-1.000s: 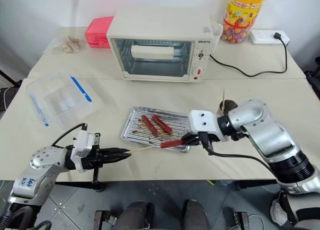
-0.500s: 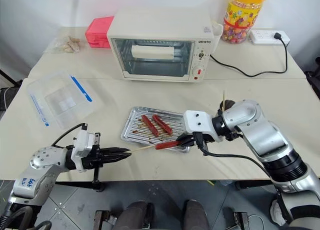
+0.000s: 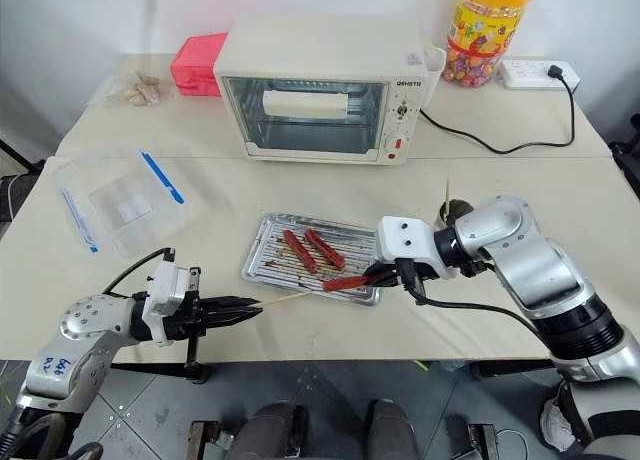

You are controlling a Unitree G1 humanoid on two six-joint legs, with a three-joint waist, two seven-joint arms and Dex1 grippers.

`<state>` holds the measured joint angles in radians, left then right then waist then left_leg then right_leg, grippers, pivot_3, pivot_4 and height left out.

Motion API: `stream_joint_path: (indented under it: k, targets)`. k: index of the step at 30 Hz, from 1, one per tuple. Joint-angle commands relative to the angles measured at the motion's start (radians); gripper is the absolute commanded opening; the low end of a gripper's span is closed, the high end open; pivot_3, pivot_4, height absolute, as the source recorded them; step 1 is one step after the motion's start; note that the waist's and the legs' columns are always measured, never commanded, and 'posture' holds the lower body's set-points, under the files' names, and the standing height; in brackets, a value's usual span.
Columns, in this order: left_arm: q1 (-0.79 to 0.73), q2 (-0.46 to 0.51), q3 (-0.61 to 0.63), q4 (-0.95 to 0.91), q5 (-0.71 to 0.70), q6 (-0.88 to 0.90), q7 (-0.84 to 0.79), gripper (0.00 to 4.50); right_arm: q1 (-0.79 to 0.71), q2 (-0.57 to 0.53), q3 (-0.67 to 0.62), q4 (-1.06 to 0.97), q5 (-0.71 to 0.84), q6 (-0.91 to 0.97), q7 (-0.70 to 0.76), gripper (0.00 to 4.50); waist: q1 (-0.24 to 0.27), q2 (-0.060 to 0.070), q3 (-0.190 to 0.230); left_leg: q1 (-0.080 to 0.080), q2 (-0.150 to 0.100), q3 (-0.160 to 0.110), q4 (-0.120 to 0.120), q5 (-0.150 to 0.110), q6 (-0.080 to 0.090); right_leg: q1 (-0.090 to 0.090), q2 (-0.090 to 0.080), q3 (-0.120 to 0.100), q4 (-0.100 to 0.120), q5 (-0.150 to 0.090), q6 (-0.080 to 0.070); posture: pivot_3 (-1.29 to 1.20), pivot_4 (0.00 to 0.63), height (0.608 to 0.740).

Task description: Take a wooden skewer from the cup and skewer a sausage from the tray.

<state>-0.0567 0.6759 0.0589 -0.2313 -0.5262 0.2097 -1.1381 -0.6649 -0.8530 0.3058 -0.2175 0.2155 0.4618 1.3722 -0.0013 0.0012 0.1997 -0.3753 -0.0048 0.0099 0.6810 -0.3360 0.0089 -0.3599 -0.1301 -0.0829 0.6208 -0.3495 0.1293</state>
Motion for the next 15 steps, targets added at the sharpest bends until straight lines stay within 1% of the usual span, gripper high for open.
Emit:
stream_joint_path:
  k: [1, 9, 15]
  targets:
    - [0.006, 0.003, -0.001, -0.038, -0.008, 0.000, -0.003, 0.00, -0.029, 0.013, -0.012, -0.047, 0.020, 0.009, 0.002, 0.25, 0.000, 0.000, 0.000, 0.000, 0.000, 0.000, 0.000, 0.000, 0.000, 0.000, 0.000, 0.000, 0.000, 0.000, 0.000, 0.00, 0.150, 0.740]
    - [0.009, 0.002, -0.005, -0.037, -0.003, 0.002, 0.000, 0.00, -0.031, 0.019, -0.010, -0.074, 0.031, 0.032, 0.003, 0.25, 0.000, 0.000, 0.000, 0.000, 0.000, 0.000, 0.000, 0.000, 0.000, 0.000, 0.000, 0.000, 0.000, 0.000, 0.000, 0.00, 0.150, 0.740]
    - [0.007, 0.001, -0.004, -0.034, -0.004, 0.002, 0.000, 0.00, -0.017, -0.003, -0.014, -0.077, 0.023, 0.028, 0.013, 0.25, 0.000, 0.000, 0.000, 0.000, 0.000, 0.000, 0.000, 0.000, 0.000, 0.000, 0.000, 0.000, 0.000, 0.000, 0.000, 0.00, 0.150, 0.740]
